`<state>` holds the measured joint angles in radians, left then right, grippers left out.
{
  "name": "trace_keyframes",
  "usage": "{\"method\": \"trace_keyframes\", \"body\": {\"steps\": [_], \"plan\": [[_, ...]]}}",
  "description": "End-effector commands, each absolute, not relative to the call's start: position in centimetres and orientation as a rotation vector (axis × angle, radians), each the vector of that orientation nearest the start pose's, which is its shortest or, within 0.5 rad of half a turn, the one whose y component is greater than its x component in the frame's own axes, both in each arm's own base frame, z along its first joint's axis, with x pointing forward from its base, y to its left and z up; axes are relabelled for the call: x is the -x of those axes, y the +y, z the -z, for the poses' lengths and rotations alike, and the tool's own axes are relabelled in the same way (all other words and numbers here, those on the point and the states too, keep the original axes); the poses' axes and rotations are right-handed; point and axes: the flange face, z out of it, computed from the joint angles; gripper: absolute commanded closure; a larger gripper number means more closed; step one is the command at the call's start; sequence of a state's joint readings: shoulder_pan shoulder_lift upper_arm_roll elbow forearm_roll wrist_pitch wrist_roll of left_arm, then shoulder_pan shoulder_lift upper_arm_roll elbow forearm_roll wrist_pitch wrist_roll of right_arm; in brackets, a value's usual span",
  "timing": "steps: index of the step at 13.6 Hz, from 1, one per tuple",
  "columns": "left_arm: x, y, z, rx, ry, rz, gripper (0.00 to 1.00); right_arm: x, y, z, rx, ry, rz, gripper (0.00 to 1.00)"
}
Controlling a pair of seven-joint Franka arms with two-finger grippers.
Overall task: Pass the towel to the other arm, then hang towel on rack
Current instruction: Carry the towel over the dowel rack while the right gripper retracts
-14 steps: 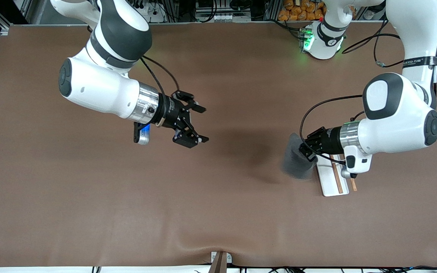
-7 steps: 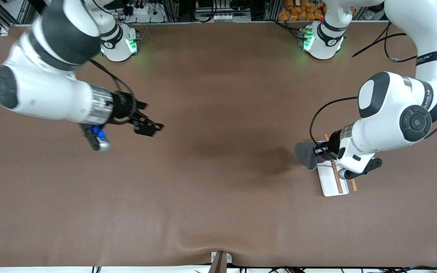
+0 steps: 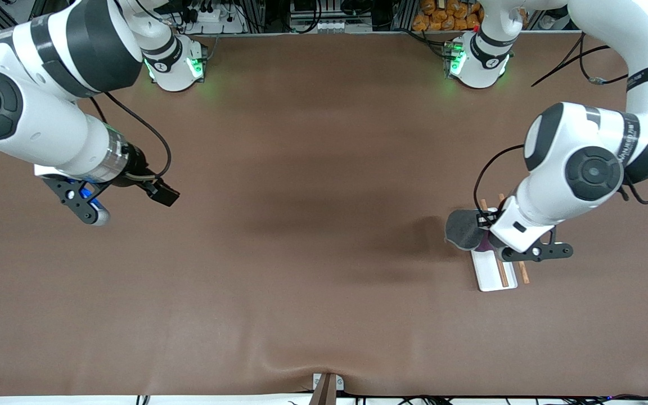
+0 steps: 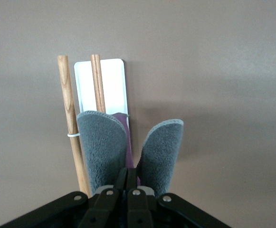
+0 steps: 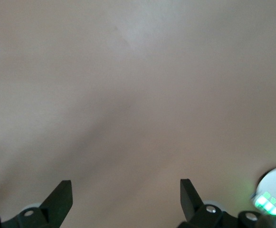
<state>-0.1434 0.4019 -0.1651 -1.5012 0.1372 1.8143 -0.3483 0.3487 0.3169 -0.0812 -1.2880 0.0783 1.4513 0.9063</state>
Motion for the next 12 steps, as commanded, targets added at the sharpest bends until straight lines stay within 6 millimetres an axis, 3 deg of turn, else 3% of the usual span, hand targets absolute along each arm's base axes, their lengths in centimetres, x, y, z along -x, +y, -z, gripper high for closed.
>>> {"method": "trace_keyframes", "body": {"steps": [1,4,6,10,12], "plan": [[-63.9,-18.3,-43.5,3.020,0.037,-0.075,1.00,-61.3,12.9,-57.3,3.068,0.836,-0.257,0.00],[-64.0,-18.9,-42.4,3.025,0.035,-0.073,1.00,-61.4,7.9,-60.4,3.020,0.872,-0.224,0.00],[-64.1,-18.6,-41.9,3.024,0.020,-0.087,1.00,-60.7,7.1,-61.5,3.087,0.617,-0.226,0.00],[-64.4,-15.4,-40.9,3.018,-0.051,-0.123,1.00,-59.2,1.1,-64.5,3.097,0.335,-0.173,0.00],[-64.8,-13.2,-40.8,3.016,-0.089,-0.130,1.00,-58.4,-2.2,-64.3,3.098,0.205,-0.183,0.00]]}}
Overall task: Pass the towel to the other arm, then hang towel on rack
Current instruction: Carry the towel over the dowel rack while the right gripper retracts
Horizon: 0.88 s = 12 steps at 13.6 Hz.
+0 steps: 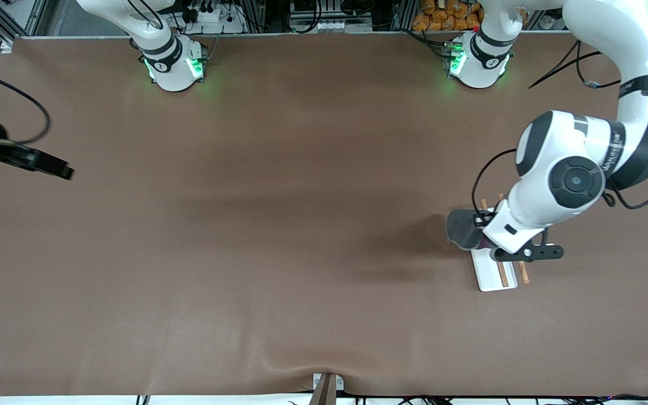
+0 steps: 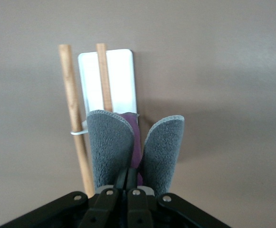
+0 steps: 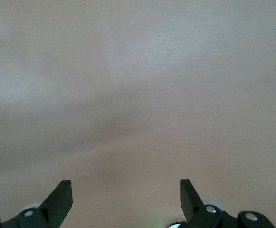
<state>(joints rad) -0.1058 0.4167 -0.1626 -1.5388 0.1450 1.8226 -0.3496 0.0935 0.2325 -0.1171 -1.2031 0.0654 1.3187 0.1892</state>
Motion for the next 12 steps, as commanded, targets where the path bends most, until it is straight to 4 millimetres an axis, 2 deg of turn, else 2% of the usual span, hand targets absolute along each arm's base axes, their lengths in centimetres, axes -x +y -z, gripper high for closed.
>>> {"method": "trace_keyframes", "body": {"steps": [1,3,5,6,8,9,12], "plan": [[-65.0,-12.1,-40.9,3.016,-0.100,-0.132,1.00,-57.9,-3.5,-63.9,3.091,0.195,-0.204,0.00],[-65.3,-10.0,-41.0,3.016,-0.128,-0.134,1.00,-56.2,-4.4,-63.3,3.085,0.195,-0.150,0.00],[-65.3,-9.9,-40.3,3.015,-0.134,-0.150,1.00,-53.5,-4.5,-62.1,3.104,0.178,-0.076,0.00],[-65.4,-9.4,-40.1,3.015,-0.146,-0.156,1.00,-53.0,-4.7,-61.7,3.115,0.160,-0.062,0.00],[-65.8,-6.2,-39.4,3.013,-0.205,-0.179,1.00,-53.5,-5.3,-62.5,3.145,0.092,-0.025,0.00],[-65.8,-5.3,-39.2,3.011,-0.222,-0.188,1.00,-53.9,-5.5,-62.9,3.161,0.064,-0.013,0.00],[-65.6,-4.1,-38.3,3.006,-0.248,-0.214,1.00,-55.3,-5.8,-65.1,3.190,0.079,0.048,0.00]]}}
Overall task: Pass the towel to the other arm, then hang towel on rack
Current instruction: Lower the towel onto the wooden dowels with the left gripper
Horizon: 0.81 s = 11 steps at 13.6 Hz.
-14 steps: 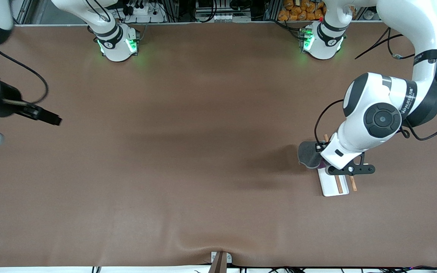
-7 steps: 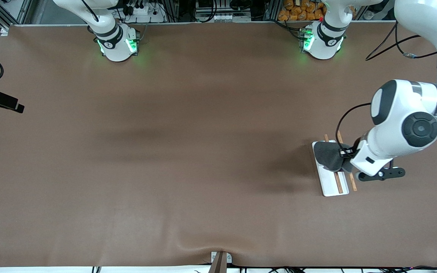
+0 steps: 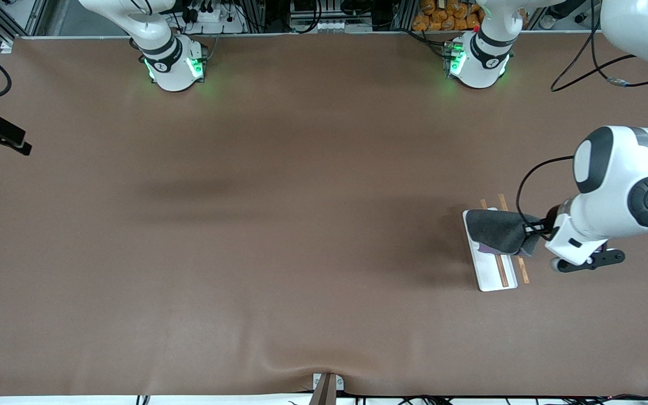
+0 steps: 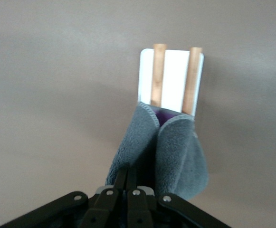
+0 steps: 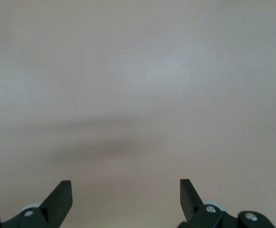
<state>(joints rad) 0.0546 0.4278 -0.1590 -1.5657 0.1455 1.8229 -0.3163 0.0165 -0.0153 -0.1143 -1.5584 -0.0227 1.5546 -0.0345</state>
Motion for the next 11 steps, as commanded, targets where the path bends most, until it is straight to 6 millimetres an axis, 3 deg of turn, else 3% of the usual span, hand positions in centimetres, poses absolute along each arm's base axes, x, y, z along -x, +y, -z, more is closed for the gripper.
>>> {"method": "trace_keyframes", "body": {"steps": [1,3,5,11], "plan": [[-65.7,-3.5,-37.9,3.005,-0.261,-0.224,1.00,-55.3,-5.6,-65.2,3.198,0.068,0.055,0.00],[-65.7,-2.9,-37.4,3.006,-0.276,-0.238,1.00,-55.2,-5.7,-65.9,3.193,0.089,0.080,0.00],[-65.8,-0.4,-36.7,3.006,-0.333,-0.262,1.00,-55.1,-5.4,-66.2,3.193,0.081,0.083,0.00],[-65.5,2.8,-34.7,3.050,-0.318,-0.329,1.00,-55.1,-4.7,-67.3,3.188,0.064,0.116,0.00]]}}
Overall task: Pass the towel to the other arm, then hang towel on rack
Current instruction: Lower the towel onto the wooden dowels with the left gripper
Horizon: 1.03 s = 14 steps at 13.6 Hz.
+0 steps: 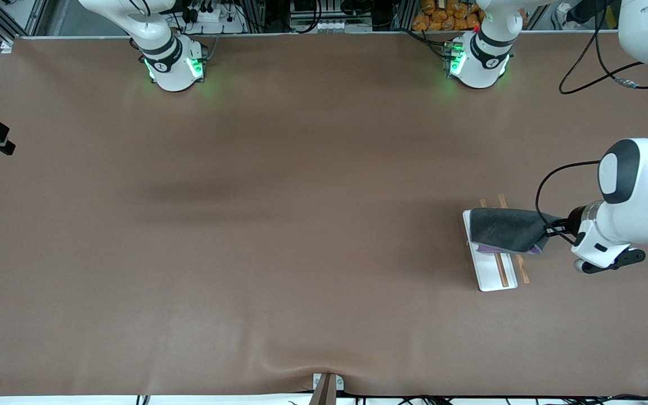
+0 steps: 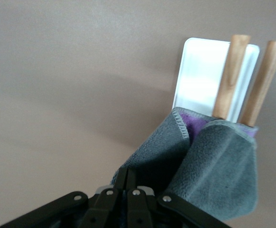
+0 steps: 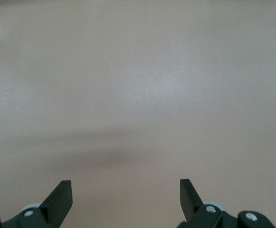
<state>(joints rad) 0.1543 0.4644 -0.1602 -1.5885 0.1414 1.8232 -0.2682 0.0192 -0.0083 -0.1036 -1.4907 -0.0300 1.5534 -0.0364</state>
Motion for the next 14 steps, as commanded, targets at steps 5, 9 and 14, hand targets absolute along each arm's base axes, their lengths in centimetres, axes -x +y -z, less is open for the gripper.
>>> {"method": "trace_keyframes", "body": {"steps": [5,9,14], "plan": [[-65.8,3.7,-33.1,3.065,-0.352,-0.340,1.00,-55.1,-4.3,-68.1,3.197,0.051,0.142,0.00],[-65.8,3.8,-32.5,3.065,-0.352,-0.349,0.00,-55.1,-4.7,-68.1,3.200,0.064,0.145,0.00],[-65.8,2.3,-35.2,3.085,-0.356,-0.309,0.00,-55.0,-5.0,-68.1,3.202,0.074,0.144,0.00]]}}
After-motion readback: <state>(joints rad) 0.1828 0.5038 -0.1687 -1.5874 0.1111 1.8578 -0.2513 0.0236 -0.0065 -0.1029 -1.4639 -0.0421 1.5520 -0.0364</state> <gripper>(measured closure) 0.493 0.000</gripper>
